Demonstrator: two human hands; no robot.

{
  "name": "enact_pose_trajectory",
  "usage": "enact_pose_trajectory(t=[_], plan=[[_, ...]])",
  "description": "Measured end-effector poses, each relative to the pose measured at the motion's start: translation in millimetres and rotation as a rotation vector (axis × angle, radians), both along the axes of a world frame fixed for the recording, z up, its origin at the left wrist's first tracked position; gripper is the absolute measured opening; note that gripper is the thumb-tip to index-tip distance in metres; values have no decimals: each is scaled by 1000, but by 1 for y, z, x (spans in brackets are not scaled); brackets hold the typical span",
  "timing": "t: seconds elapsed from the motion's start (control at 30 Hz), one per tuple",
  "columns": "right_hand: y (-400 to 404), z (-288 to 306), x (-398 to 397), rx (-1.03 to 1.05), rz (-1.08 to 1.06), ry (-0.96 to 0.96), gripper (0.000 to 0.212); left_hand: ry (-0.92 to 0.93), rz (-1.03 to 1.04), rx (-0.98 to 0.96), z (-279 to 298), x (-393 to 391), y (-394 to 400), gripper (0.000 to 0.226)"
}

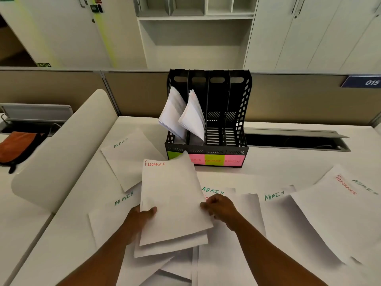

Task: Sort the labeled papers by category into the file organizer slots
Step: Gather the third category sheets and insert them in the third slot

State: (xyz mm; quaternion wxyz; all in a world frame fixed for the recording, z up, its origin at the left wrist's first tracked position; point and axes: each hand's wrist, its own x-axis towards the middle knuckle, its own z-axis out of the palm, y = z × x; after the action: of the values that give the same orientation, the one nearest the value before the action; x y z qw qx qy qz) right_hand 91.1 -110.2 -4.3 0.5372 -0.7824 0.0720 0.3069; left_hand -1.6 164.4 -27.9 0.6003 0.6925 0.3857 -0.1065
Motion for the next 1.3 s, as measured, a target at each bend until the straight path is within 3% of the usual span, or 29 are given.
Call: enact_pose_trajectory(t=[0.07,0.13,0.23,0.37,0.5,0.63,0.73,0.87,1.17,1.3], plan=[[-16,-4,3,-262,-197,-188,24,23,-19,46,-2,1,-2,45],[-35,-6,5,-482,-379,-257,32,70,-80,119,-1,1,-5,43],[-55,-4,4,-682,-481,-121,46,100,-110,186,-4,-3,-4,39],[-69,-4,-4,-735,-522,35,54,111,-121,226,-3,0,-6,40],[-78,-10,-11,-634,-505,91,38,64,-138,255,1,1,-9,42],[-84,-11,-14,-441,-410,-149,19,34,-135,266,4,1,-11,36],[-85,-5,-15,-247,-535,-313,14,32,-123,260,5,2,-10,31],[-91,5,-7,-136,-718,-393,13,10,-97,259,6,5,-10,26],[-104,25,12,202,-921,-255,16,-16,-102,220,14,17,-20,26],[-112,34,22,404,-804,-136,31,-31,-153,175,17,21,-25,27]])
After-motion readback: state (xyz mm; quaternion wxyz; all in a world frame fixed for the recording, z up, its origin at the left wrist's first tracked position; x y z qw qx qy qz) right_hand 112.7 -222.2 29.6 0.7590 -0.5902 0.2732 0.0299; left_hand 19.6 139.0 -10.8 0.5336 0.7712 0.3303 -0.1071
